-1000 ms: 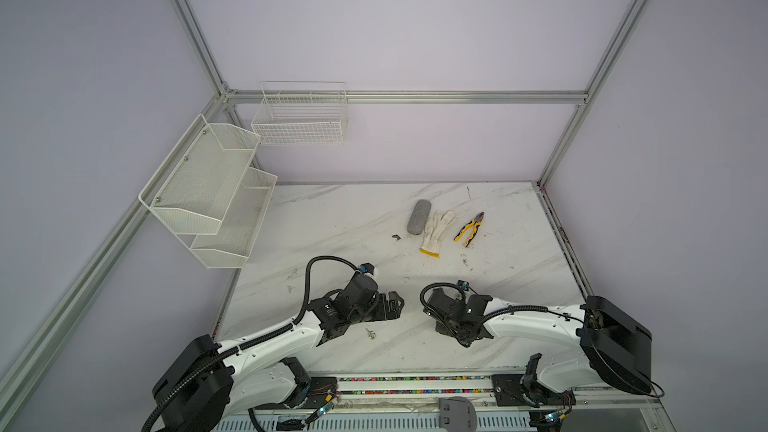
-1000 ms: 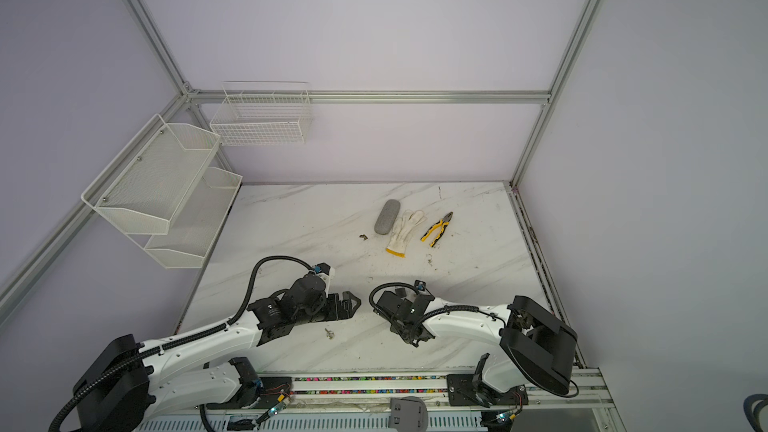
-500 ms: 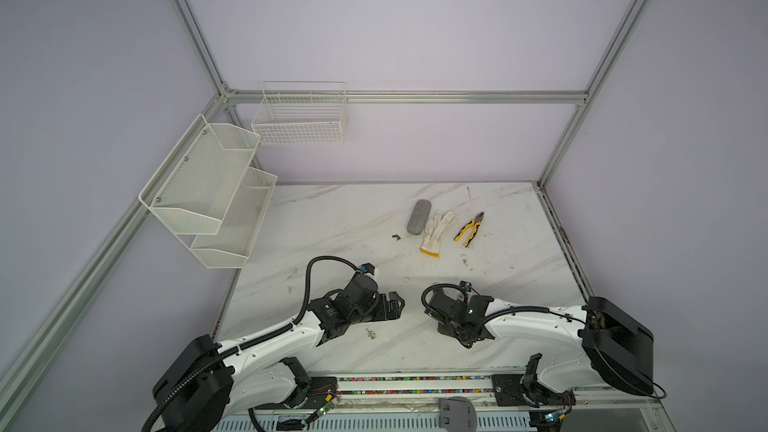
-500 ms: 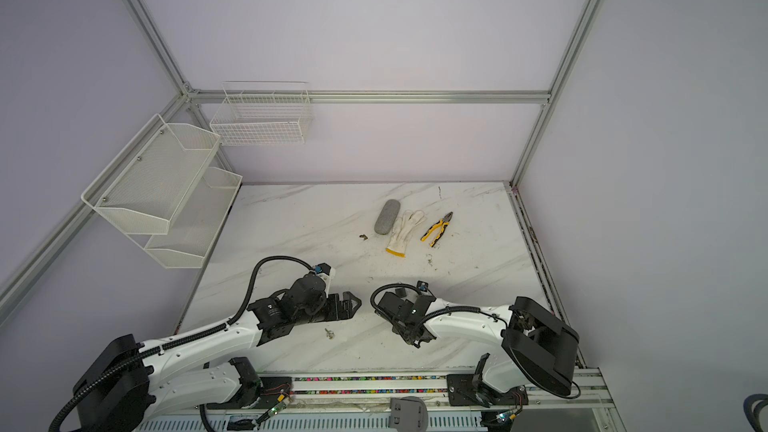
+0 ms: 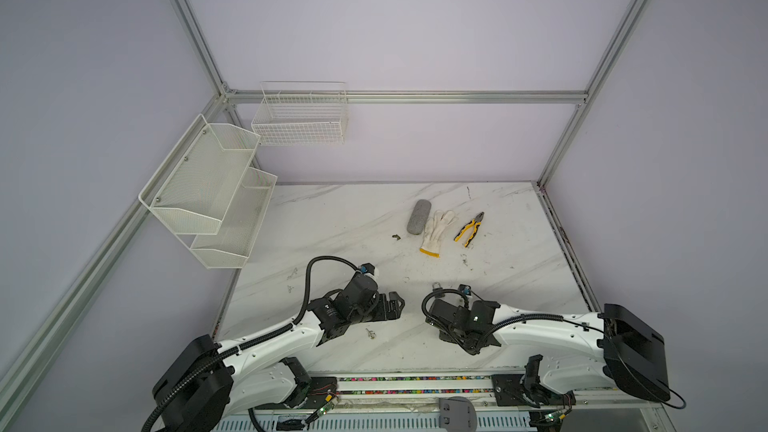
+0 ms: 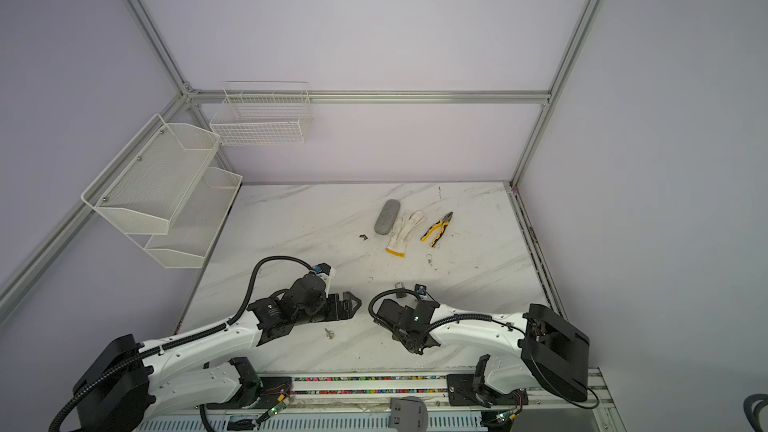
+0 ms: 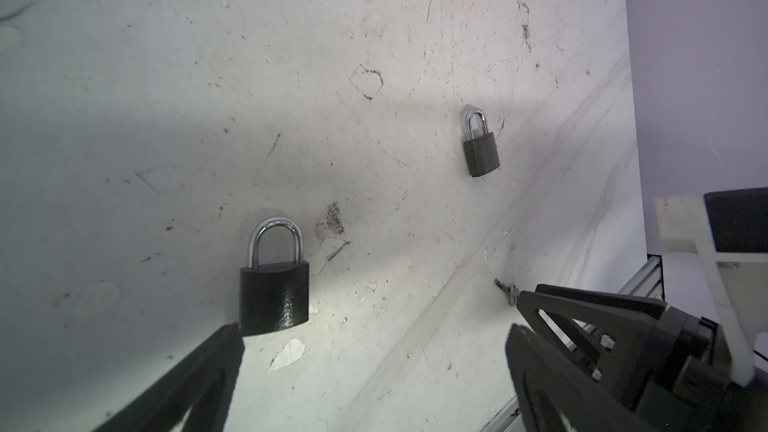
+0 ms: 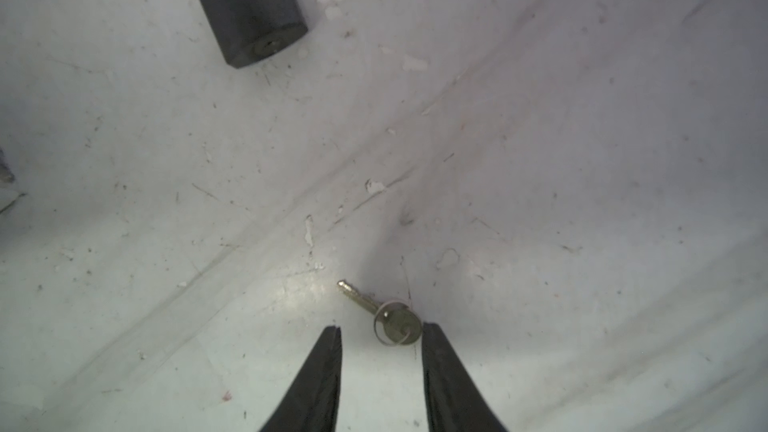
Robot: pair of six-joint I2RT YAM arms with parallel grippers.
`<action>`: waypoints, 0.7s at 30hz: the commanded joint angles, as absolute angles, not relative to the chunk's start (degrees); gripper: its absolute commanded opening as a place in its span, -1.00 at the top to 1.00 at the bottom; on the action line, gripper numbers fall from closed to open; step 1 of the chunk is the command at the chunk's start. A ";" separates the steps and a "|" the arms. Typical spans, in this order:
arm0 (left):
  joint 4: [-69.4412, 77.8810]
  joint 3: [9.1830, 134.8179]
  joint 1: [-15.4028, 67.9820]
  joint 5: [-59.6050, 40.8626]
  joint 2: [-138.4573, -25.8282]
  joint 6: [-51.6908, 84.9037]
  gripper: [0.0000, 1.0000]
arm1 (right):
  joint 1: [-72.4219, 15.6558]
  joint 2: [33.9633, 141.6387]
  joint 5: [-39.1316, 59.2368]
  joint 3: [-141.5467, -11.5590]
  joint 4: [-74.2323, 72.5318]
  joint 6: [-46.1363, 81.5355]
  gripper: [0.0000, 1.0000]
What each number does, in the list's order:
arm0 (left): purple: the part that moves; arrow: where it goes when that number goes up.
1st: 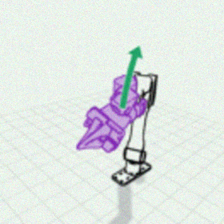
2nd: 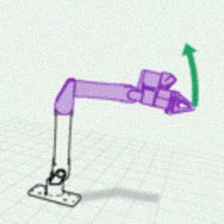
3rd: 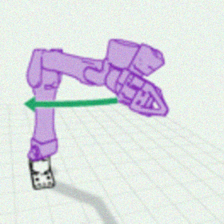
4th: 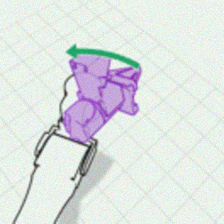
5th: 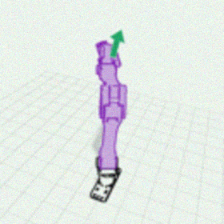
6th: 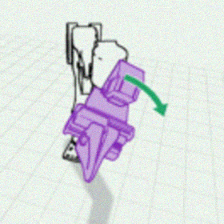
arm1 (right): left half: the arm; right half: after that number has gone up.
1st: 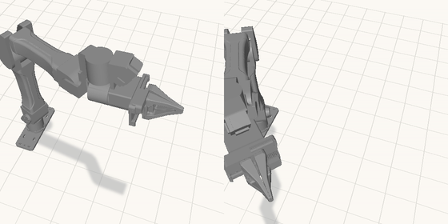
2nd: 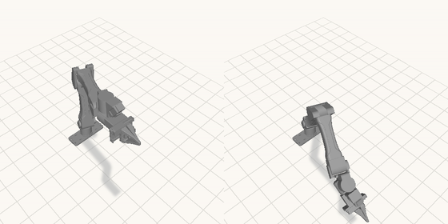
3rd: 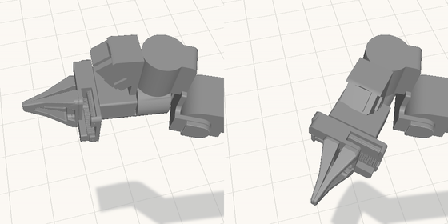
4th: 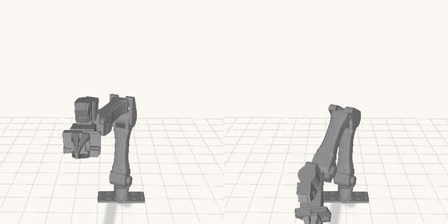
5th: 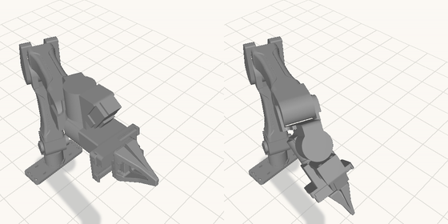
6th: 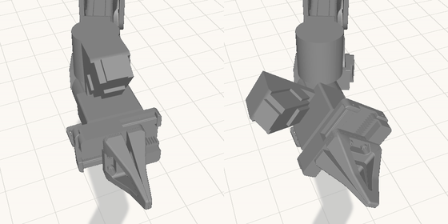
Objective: Unlock with the key
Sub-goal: 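Close the right gripper on the key ring and pick up the key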
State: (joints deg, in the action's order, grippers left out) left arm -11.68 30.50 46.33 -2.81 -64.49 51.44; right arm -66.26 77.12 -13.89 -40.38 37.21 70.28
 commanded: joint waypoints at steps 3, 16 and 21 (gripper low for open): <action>-11.17 34.28 46.66 -3.87 -62.89 50.71 -1.00 | -67.15 78.40 -13.79 -40.91 38.47 71.50 0.29; -11.27 34.10 46.67 -3.42 -62.55 51.06 -0.99 | -67.15 82.16 -13.83 -39.89 36.37 69.11 0.42; -11.25 34.43 46.66 -3.69 -63.25 51.24 -1.00 | -67.19 81.51 -14.69 -40.42 37.25 68.77 0.44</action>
State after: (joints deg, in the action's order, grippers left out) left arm -11.73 30.50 46.33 -2.85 -63.48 51.46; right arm -66.87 81.36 -13.26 -40.38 36.18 68.42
